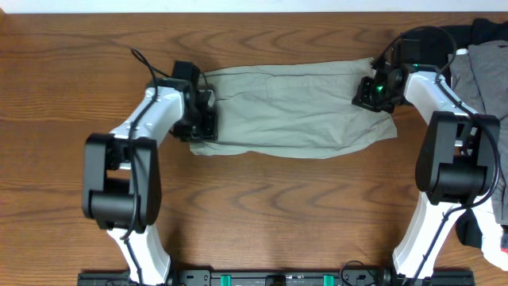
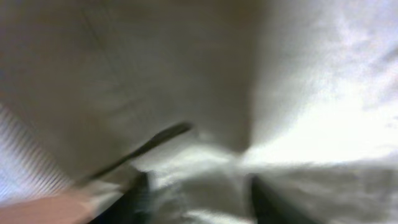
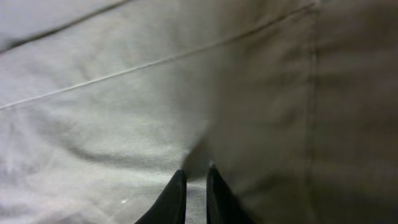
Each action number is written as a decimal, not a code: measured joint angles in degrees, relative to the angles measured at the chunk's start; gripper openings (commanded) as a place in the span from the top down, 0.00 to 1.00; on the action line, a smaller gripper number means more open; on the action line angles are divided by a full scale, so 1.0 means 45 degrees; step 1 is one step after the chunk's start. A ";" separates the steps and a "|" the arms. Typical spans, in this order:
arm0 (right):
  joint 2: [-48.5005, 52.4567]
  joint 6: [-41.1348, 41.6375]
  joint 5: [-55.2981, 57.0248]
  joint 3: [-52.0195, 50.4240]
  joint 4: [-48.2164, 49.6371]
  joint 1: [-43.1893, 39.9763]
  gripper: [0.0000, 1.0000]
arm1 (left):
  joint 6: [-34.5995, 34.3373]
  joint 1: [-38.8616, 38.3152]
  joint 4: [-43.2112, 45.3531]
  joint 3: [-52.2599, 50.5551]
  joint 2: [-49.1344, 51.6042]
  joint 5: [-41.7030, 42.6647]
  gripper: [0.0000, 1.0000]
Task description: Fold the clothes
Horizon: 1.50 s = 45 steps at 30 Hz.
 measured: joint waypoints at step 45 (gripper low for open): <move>-0.0466 -0.0724 0.1229 -0.0457 -0.3050 0.3526 0.96 | -0.0233 0.3055 0.1375 0.1209 0.2501 0.6800 0.22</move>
